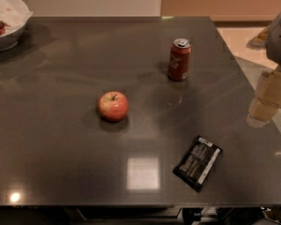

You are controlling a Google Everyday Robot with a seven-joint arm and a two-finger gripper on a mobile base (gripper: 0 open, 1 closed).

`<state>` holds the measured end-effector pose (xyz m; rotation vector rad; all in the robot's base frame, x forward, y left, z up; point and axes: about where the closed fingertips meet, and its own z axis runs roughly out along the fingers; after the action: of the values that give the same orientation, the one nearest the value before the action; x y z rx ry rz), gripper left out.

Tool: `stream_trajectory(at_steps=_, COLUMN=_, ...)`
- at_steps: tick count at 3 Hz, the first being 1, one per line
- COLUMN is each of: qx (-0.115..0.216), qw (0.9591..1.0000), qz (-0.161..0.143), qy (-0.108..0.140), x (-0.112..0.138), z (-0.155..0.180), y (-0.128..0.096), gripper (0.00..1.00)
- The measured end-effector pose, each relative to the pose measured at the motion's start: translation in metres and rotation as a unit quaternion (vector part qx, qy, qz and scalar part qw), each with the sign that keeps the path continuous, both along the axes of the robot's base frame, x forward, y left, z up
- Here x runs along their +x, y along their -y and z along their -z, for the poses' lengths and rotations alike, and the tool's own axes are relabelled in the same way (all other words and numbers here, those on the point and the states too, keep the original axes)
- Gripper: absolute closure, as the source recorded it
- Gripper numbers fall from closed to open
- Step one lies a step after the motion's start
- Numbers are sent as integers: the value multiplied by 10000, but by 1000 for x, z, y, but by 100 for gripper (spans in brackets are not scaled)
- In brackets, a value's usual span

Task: Move apple near rxbar chocolate

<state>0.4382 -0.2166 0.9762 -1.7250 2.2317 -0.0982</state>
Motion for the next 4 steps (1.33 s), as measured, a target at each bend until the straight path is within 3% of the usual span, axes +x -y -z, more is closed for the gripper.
stream_trajectory(at_steps=1, qx=1, qw=10000, qz=-8, qy=10, x=0, z=-1, y=0, gripper=0)
stream_trajectory(at_steps=2, qx=71, qw=9996, qz=-268, qy=-56, x=9, z=1, y=-16, gripper=0)
stream_trajectory(at_steps=4, qx=399, qw=9947, qz=-947, qy=-12, x=44, z=3, y=-78, gripper=0)
